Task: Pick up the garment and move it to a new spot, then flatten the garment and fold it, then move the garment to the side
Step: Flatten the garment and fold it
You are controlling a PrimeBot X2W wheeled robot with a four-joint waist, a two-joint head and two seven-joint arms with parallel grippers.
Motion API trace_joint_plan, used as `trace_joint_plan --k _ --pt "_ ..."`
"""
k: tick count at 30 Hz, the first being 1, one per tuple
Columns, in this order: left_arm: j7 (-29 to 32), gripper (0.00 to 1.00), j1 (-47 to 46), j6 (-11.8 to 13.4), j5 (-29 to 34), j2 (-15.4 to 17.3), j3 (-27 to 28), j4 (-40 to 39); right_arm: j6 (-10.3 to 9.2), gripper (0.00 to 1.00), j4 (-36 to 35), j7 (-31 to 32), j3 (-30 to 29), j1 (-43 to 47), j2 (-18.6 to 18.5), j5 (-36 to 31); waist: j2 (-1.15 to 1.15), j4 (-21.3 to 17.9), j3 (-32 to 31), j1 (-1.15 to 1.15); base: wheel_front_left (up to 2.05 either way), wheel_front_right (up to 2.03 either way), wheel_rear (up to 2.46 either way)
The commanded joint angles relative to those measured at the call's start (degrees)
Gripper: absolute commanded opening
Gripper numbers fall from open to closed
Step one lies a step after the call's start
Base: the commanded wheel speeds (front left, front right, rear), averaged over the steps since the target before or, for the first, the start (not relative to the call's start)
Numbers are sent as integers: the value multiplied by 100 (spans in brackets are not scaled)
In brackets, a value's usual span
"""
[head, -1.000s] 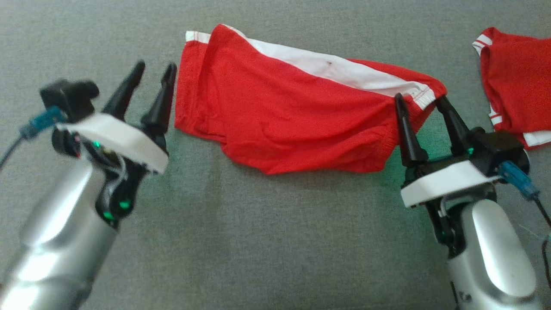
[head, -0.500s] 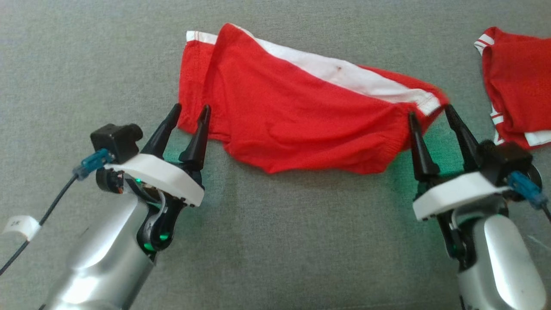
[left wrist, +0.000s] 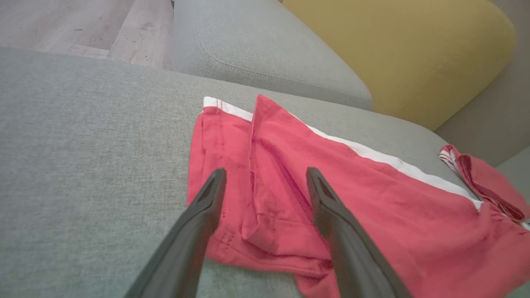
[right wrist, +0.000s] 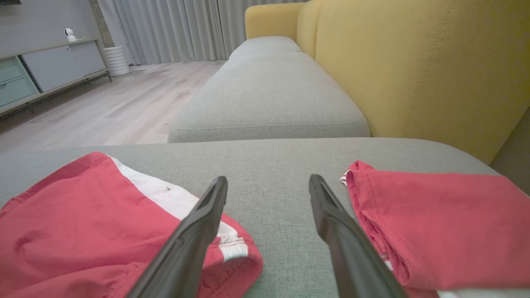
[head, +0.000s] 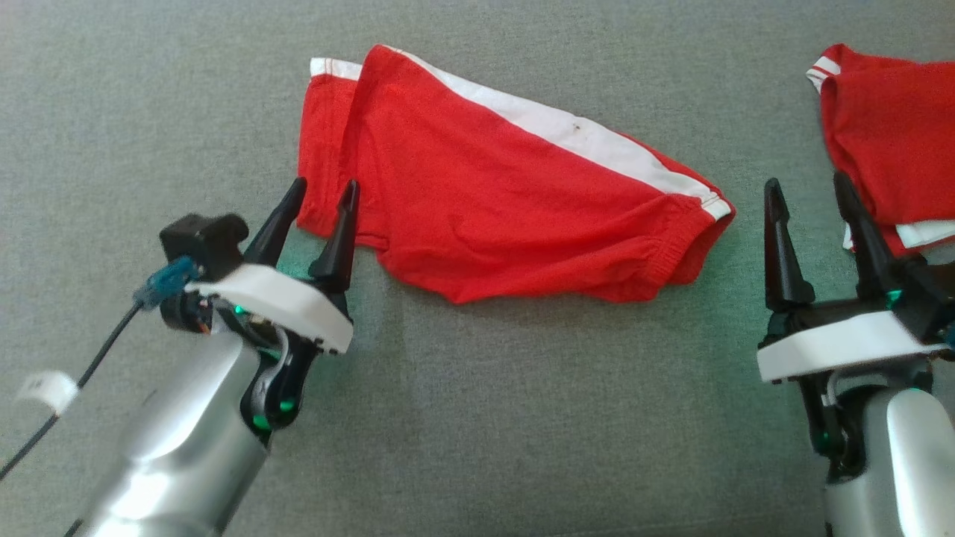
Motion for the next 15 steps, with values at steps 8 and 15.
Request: trace_joint_plan --k 8,15 --pt "298 100 -777 405 210 -82 75 498 37 100 -494 60 339 -142 -3 19 0 -11 175 0 0 0 0" --pt "446 100 -980 639 329 -162 -8 924 37 100 -552 74 414 -171 -3 2 0 -25 244 0 0 0 0"
